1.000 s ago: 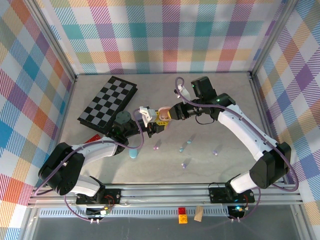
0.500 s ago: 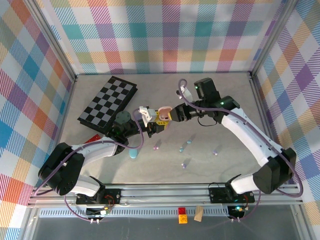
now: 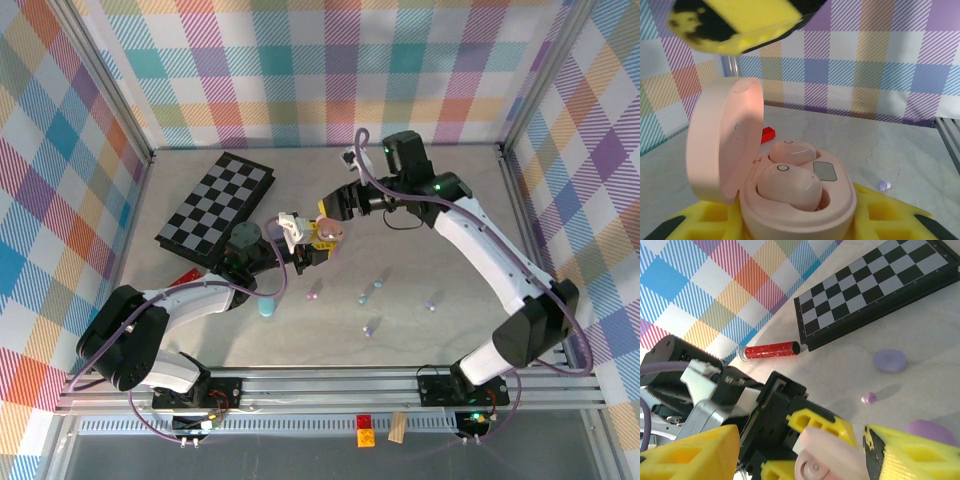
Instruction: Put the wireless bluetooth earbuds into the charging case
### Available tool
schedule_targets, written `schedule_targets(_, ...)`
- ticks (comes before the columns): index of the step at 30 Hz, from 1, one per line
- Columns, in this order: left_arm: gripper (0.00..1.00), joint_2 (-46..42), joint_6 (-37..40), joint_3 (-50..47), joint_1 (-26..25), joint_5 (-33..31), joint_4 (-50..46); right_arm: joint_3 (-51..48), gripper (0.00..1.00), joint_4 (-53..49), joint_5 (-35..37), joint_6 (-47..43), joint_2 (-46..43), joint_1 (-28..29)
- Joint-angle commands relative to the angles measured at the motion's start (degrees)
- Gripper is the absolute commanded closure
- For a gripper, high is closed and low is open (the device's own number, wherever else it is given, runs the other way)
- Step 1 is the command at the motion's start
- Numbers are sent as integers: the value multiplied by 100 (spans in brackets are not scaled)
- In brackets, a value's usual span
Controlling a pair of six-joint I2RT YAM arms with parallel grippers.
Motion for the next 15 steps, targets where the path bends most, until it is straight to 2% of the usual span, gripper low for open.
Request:
schedule_targets(1, 72, -92, 97, 27, 53, 130, 212, 259, 33, -325, -381, -199, 256, -7)
schedule_targets(9, 72, -114, 93, 319, 80, 7, -82, -157, 33, -559, -655, -391, -51, -7)
schedule_targets(15, 72, -171, 104, 520, 102, -105, -332, -546, 33, -292, -498, -168, -547, -57)
